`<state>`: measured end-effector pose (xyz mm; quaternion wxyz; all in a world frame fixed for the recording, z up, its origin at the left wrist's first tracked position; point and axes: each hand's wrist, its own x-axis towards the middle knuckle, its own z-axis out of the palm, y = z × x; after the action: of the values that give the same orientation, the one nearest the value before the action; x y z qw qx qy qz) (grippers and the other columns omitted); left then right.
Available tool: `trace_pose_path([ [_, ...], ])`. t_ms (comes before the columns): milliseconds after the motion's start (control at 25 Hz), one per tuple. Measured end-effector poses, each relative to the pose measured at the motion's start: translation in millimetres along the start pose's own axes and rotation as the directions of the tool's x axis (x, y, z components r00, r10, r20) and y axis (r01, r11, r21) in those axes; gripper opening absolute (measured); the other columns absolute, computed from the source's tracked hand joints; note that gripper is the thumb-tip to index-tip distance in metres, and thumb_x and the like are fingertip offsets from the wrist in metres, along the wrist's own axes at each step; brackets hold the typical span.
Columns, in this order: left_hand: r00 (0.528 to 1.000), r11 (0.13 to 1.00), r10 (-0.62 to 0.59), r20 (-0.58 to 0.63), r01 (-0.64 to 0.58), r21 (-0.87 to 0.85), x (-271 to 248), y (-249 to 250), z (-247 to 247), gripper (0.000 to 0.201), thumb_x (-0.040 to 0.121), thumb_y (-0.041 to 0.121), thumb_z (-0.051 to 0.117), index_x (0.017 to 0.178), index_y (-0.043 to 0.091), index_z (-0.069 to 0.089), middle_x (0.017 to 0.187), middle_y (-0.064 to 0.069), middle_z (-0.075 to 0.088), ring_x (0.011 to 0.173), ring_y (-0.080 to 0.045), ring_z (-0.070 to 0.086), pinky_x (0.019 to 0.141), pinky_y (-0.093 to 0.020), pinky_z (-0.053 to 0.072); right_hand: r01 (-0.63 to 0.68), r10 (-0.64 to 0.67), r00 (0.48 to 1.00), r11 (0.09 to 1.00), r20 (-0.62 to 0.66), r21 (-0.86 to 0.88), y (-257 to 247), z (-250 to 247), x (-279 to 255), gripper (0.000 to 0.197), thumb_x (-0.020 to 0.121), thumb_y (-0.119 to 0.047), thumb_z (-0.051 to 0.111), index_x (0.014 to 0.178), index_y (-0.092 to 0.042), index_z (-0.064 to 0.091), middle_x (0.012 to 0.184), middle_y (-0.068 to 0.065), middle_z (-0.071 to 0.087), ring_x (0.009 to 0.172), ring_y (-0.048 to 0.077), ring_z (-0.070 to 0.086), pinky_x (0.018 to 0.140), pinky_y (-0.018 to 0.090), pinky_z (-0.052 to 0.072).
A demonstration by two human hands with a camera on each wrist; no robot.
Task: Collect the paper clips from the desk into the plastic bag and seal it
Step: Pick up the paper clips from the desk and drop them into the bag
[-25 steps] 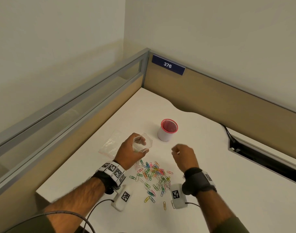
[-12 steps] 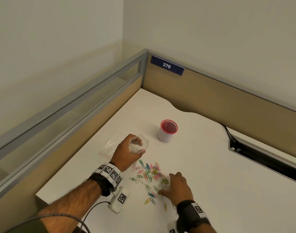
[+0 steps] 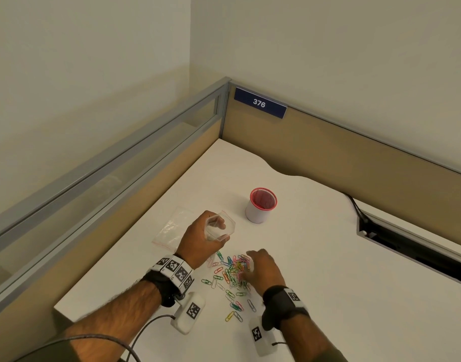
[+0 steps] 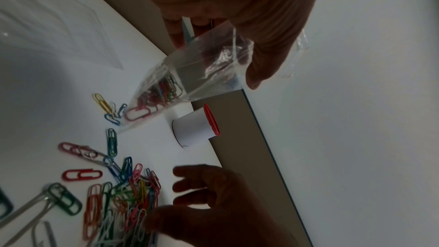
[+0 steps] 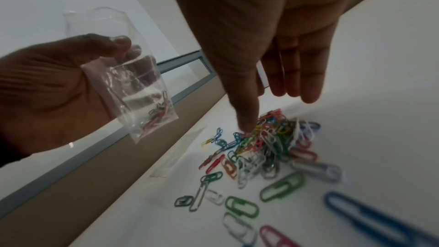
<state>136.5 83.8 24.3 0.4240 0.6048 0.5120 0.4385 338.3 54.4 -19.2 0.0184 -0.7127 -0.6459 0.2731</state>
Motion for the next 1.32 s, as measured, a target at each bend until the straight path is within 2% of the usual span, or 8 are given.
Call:
trace_pose_path([
  [120,1.0,1.0,-0.009,0.011,0.009,-0.002,0.4,0.9,2.0,0.033,0.076,0.01,0.081,0.098,0.018,0.059,0.1,0.007,0.067,0.105,-0.003,0.062,0.09,-0.013,0.044,0.106,-0.082,0.987,0.979,0.139,-0.175,-7.0,-1.9,3.7,0.072,0.077,-0.034,0.074,0.14,-0.031,0.039,0.137,0.001,0.041,0.127,0.024,0.039,0.101,0.042,0.044],
  [360,1.0,1.0,-0.02,0.015,0.02,-0.003,1.2,1.8,3.3,0.033,0.076,0.011,0.08,0.099,0.019,0.058,0.101,0.008,0.067,0.106,-0.003,0.061,0.091,-0.017,0.046,0.156,-0.153,0.988,0.935,0.034,-0.32,-13.2,7.4,4.2,0.022,0.094,-0.028,0.053,0.111,-0.016,0.059,0.109,0.008,0.055,0.099,0.025,0.055,0.085,0.035,0.051],
  [480,1.0,1.0,-0.02,0.018,0.02,-0.007,2.0,0.6,3.1,0.033,0.076,0.01,0.08,0.099,0.019,0.058,0.1,0.008,0.067,0.105,-0.003,0.062,0.09,-0.017,0.048,0.096,-0.105,0.994,0.964,-0.022,-0.248,-7.1,-1.0,5.9,0.016,0.093,-0.019,0.05,0.099,-0.013,0.063,0.102,0.009,0.063,0.091,0.024,0.06,0.082,0.03,0.05],
  [640,0.999,1.0,-0.022,0.025,0.022,0.006,3.6,0.0,4.2,0.033,0.076,0.009,0.08,0.1,0.017,0.058,0.1,0.007,0.067,0.102,0.003,0.061,0.085,-0.002,0.041,0.034,-0.034,0.989,0.999,-0.146,-0.001,3.3,-33.5,3.8,0.014,0.088,-0.01,0.057,0.091,-0.012,0.071,0.093,0.007,0.073,0.085,0.023,0.066,0.079,0.032,0.054],
  [800,0.999,1.0,-0.019,0.038,0.019,0.004,3.4,-0.3,9.3,0.033,0.076,0.009,0.08,0.099,0.018,0.059,0.099,0.007,0.067,0.102,0.001,0.061,0.082,-0.001,0.041,0.124,-0.036,0.958,0.948,-0.285,0.294,-11.5,-80.6,-12.7,0.006,0.082,-0.006,0.069,0.081,-0.012,0.071,0.077,0.005,0.072,0.071,0.022,0.066,0.075,0.039,0.058],
  [880,0.999,1.0,-0.012,0.044,0.012,0.003,3.6,0.7,13.0,0.033,0.075,0.009,0.081,0.099,0.018,0.059,0.099,0.007,0.067,0.102,0.0,0.062,0.085,-0.006,0.042,0.208,-0.075,0.935,0.908,-0.346,0.364,-29.8,-105.8,-22.0,0.006,0.083,-0.006,0.07,0.085,-0.012,0.072,0.079,0.004,0.072,0.072,0.019,0.067,0.074,0.031,0.058],
  [1040,0.998,1.0,-0.002,0.067,0.001,0.016,4.2,2.0,18.1,0.034,0.074,0.012,0.08,0.099,0.02,0.058,0.1,0.009,0.067,0.104,-0.003,0.062,0.09,-0.019,0.047,0.348,-0.195,0.9,0.859,-0.39,0.375,-69.6,-135.2,-33.2,0.011,0.084,-0.009,0.071,0.094,-0.013,0.074,0.081,-0.004,0.07,0.074,0.01,0.067,0.071,0.015,0.054],
  [1320,0.997,1.0,0.01,0.081,-0.011,0.011,8.1,6.7,18.4,0.038,0.076,0.015,0.079,0.105,0.024,0.057,0.094,0.007,0.067,0.089,-0.012,0.067,0.075,-0.025,0.055,0.424,-0.357,0.883,0.885,-0.305,0.192,-98.9,-123.7,-33.0,0.009,0.087,-0.014,0.066,0.093,-0.013,0.072,0.089,0.001,0.071,0.08,0.013,0.064,0.078,0.032,0.058],
])
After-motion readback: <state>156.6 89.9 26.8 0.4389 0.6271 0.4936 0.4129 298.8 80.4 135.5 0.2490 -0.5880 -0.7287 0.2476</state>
